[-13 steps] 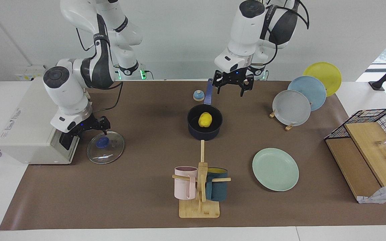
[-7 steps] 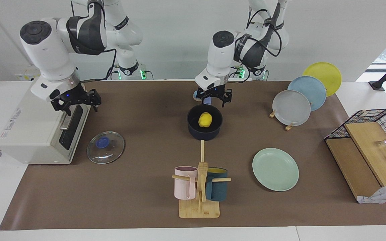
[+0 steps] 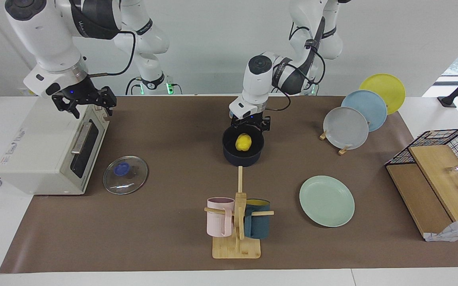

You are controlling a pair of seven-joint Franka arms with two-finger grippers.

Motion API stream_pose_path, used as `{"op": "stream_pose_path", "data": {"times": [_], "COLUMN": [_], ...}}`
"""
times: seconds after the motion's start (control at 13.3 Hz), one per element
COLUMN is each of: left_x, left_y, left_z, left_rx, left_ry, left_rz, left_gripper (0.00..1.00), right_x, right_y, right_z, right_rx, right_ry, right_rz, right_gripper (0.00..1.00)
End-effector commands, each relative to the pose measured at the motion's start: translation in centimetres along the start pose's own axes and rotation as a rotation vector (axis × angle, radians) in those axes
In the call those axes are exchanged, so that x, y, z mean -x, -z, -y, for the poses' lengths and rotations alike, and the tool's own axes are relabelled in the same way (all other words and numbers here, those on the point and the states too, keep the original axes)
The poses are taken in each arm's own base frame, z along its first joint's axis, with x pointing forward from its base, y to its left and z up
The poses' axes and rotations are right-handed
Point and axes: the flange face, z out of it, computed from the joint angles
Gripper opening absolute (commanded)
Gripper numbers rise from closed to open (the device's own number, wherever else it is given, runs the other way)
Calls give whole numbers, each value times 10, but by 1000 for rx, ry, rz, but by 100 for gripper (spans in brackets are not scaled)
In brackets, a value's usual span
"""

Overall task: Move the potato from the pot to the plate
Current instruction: 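Reach the left gripper over the saucepan toward the yellow potato, then close the left gripper on the yellow potato in the saucepan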

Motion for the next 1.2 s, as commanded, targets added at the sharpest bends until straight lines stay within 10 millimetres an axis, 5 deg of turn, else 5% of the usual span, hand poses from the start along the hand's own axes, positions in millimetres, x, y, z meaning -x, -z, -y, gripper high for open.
{"op": "stream_pose_path", "data": {"times": [0.0, 0.38, 0.9, 1.12], "left_x": [2, 1, 7, 7], "left_y": [-15, -43, -48, -53], "left_z": [-8, -21, -28, -28], "left_rx": [29, 34, 24, 19], "left_ry": [61, 80, 58, 58], "left_rz": [-30, -30, -15, -7], "left_gripper": [100, 100, 100, 84], "right_x": [16, 25, 21, 20], "right_y": [-6, -10, -16, -19], "right_z": [3, 1, -14, -17], "right_rx": [-13, -12, 8, 16], "right_ry": [-110, -70, -88, -90], "right_rz": [15, 12, -7, 4], "right_gripper": [100, 100, 100, 100]}}
